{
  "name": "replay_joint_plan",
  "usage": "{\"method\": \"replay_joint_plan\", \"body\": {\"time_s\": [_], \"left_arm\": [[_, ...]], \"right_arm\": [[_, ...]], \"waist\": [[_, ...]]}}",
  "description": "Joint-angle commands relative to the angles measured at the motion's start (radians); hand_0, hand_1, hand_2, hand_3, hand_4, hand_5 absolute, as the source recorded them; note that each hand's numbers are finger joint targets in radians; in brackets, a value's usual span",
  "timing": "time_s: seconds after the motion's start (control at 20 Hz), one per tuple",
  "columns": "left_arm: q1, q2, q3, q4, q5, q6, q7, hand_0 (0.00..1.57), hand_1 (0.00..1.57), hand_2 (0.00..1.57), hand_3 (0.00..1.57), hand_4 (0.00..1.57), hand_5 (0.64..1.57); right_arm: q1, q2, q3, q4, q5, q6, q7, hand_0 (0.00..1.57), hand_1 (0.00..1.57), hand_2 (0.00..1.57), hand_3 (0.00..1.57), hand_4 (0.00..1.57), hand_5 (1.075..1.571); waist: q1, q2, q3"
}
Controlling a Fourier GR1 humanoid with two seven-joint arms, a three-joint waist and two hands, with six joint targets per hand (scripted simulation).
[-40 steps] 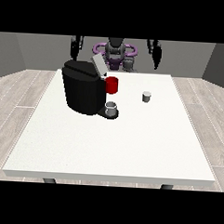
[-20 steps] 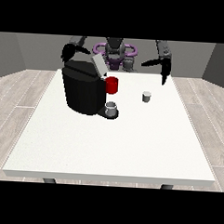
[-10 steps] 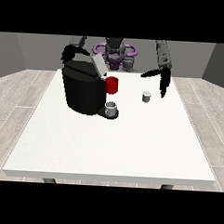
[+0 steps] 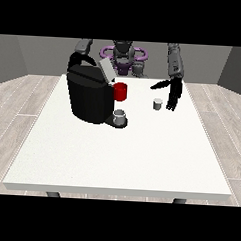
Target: Insert the coffee pod into the coffee machine and close the lid
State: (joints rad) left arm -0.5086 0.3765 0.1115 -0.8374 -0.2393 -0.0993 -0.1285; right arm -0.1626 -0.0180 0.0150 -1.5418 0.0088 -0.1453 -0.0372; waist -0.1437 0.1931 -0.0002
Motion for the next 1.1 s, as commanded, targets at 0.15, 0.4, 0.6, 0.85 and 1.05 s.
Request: {"method": "replay_joint_plan", "body": {"time_s": [0.15,0.4,0.6,0.85,1.05], "left_arm": [[-0.052,0.001,-0.029,0.074,-0.081,0.028,0.019,0.81,0.81,0.85,0.5,0.0,1.571],[-0.039,0.056,-0.05,0.161,-0.158,0.049,-0.077,0.58,0.58,0.72,0.47,0.0,1.571],[-0.058,0.011,-0.069,0.191,-0.216,0.146,-0.078,0.55,0.55,0.7,0.45,0.0,1.571],[-0.102,0.026,-0.066,0.206,-0.248,0.154,-0.082,0.72,0.72,0.85,0.62,0.15,1.571],[-0.139,0.026,-0.022,0.269,-0.25,0.23,-0.127,0.84,0.84,0.97,0.74,0.39,1.571]], "right_arm": [[-0.076,-0.032,-0.066,0.122,-0.008,0.001,-0.04,0.0,0.0,0.0,0.0,0.42,1.571],[-0.048,0.016,0.025,0.062,0.045,-0.074,0.004,0.0,0.0,0.0,0.0,0.41,1.571],[-0.072,-0.029,-0.022,0.062,0.009,-0.007,0.024,0.0,0.0,0.0,0.0,0.39,1.571],[-0.034,-0.009,-0.009,0.101,0.028,-0.022,0.014,0.0,0.0,0.0,0.0,0.45,1.571],[-0.068,-0.031,-0.026,0.079,0.004,0.011,0.006,0.0,0.0,0.0,0.0,0.52,1.571]], "waist": [[0.027,0.026,0.0002],[0.002,0.042,-0.0004],[-0.025,0.043,-0.0003],[-0.013,-0.003,0.0],[-0.032,0.051,-0.0002]]}}
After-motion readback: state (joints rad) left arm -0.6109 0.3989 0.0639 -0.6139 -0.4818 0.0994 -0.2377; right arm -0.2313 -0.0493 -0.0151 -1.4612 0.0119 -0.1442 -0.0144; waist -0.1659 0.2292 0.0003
